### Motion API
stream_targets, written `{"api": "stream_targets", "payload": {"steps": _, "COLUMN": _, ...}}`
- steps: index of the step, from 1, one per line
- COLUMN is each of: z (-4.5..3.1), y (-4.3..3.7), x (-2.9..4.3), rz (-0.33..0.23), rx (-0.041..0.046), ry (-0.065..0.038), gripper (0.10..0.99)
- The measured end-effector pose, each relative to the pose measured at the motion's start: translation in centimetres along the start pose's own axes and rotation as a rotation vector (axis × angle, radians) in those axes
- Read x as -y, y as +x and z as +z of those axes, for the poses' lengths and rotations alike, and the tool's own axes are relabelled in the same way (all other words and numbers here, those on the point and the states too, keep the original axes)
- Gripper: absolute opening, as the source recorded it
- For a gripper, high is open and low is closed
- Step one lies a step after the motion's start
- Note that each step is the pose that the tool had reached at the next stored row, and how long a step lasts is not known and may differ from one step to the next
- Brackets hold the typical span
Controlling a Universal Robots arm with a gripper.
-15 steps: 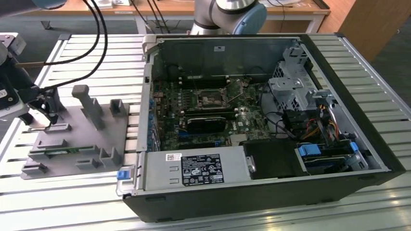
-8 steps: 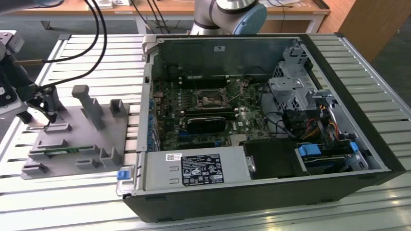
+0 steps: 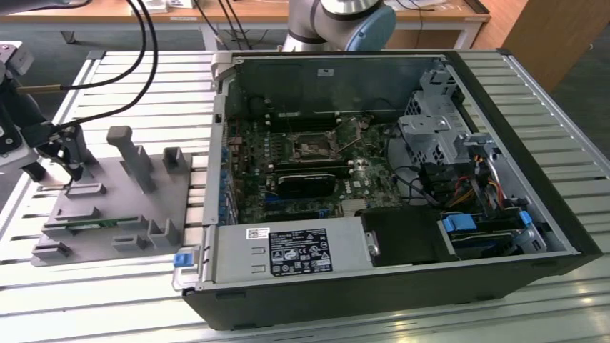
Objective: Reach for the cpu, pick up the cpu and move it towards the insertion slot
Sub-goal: 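Pick up the cpu and move it towards the insertion slot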
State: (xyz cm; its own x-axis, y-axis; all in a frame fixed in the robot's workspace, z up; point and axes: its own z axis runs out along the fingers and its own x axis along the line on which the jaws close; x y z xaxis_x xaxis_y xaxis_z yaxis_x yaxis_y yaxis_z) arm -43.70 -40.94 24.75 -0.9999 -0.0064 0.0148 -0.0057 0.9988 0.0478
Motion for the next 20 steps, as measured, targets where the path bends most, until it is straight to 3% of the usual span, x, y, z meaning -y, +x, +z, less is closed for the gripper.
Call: {"api": "stream_targets", "payload": {"steps": 20, "z": -1.63, "y": 0.02, "x": -0.09, "rz": 0.0, "rx": 0.0001, "ry": 0.001, "gripper": 0.545}}
